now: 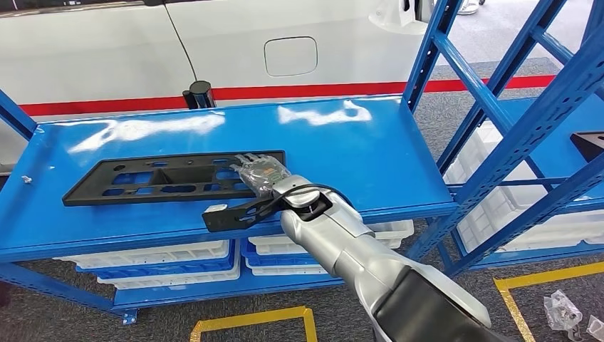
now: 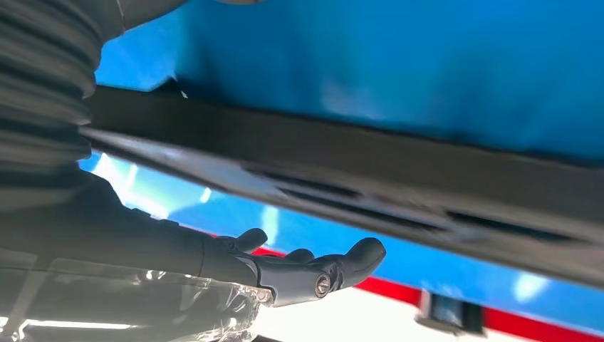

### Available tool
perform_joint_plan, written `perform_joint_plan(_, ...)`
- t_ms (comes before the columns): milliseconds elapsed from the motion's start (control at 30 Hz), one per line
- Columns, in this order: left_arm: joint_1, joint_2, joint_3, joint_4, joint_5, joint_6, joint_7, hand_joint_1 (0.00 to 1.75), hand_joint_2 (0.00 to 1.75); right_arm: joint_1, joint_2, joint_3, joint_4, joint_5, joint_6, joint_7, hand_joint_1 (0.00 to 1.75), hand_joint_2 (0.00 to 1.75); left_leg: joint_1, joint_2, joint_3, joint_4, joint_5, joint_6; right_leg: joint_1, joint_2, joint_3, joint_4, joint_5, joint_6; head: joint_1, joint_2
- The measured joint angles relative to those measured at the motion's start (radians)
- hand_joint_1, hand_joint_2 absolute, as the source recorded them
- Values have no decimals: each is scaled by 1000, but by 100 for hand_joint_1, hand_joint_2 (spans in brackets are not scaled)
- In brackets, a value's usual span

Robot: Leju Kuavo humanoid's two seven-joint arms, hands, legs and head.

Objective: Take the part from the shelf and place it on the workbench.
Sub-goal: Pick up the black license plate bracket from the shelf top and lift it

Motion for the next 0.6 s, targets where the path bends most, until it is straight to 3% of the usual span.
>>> perform_joint_plan(600, 0, 0, 0, 0, 6, 1, 3, 0, 0, -36, -14, -30, 95, 43, -9, 119, 0, 175, 0, 0, 8, 0, 0, 0, 0, 0, 7, 0, 0, 0, 0, 0)
